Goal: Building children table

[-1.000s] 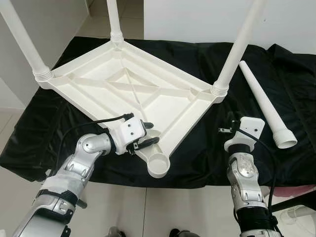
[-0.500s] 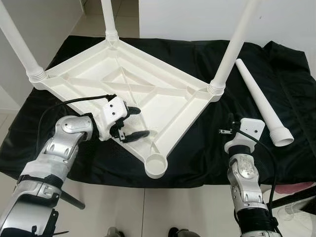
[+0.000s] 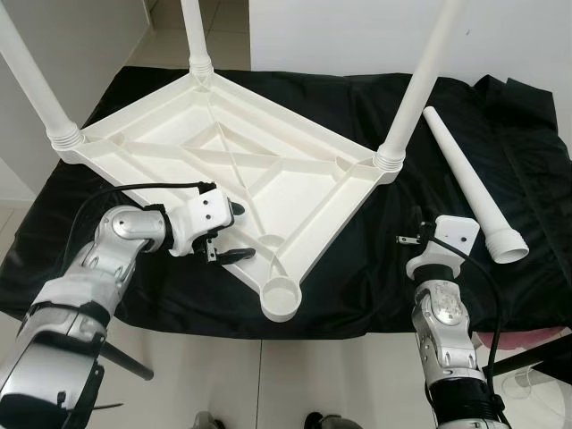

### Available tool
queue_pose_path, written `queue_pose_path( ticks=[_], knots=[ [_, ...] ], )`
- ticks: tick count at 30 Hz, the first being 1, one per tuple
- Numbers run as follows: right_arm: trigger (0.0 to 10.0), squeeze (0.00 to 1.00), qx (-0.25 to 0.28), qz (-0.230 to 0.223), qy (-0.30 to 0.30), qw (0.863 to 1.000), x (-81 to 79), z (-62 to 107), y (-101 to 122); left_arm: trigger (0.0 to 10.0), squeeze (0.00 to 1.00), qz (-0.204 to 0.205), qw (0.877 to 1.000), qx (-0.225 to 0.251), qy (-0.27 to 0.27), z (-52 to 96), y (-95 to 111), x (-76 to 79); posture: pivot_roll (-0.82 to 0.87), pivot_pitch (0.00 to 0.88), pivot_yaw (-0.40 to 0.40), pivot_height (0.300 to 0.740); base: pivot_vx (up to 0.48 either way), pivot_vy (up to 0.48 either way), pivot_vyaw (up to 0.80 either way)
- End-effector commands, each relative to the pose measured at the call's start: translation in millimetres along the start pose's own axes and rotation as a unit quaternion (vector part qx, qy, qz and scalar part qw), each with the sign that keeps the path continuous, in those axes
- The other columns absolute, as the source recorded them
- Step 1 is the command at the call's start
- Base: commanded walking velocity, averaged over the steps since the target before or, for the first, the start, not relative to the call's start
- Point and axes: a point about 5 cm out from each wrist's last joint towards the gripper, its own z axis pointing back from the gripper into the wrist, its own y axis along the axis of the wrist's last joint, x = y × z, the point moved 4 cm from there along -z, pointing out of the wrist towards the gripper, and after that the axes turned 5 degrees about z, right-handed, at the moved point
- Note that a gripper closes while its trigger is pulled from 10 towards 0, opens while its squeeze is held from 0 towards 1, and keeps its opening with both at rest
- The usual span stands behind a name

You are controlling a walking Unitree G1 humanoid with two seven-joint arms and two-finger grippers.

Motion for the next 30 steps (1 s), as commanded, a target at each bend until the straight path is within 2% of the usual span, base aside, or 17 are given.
queue_pose_path(
  ticks=[1,8,17,30],
  knots=[
    [10.0,0.00,-0.011,0.000,0.000,1.000,-0.6,1.4,-5.1,10.0,0.00,0.012,0.999,-0.032,0.026,-3.3,-16.1,0.3,-0.02,0.127,-0.006,0.740,0.000,0.000,0.00],
    [10.0,0.00,-0.012,-0.002,-0.001,1.000,-2.3,2.8,-5.3,10.0,0.00,0.020,0.996,-0.066,0.047,-11.6,-25.2,-7.3,-0.03,0.134,0.007,0.740,0.000,0.000,0.00],
    [10.0,0.00,-0.019,-0.002,-0.004,1.000,-2.3,9.9,-7.8,10.0,0.00,0.020,0.995,-0.090,0.045,-18.1,-30.1,-9.0,-0.04,0.162,0.014,0.740,0.000,0.000,0.00],
    [10.0,0.00,-0.029,-0.003,0.004,1.000,-5.7,18.1,-11.2,10.0,0.00,0.023,0.995,-0.095,0.021,-22.2,-32.9,-4.1,-0.03,0.196,0.011,0.740,0.000,0.000,0.00]
  ],
)
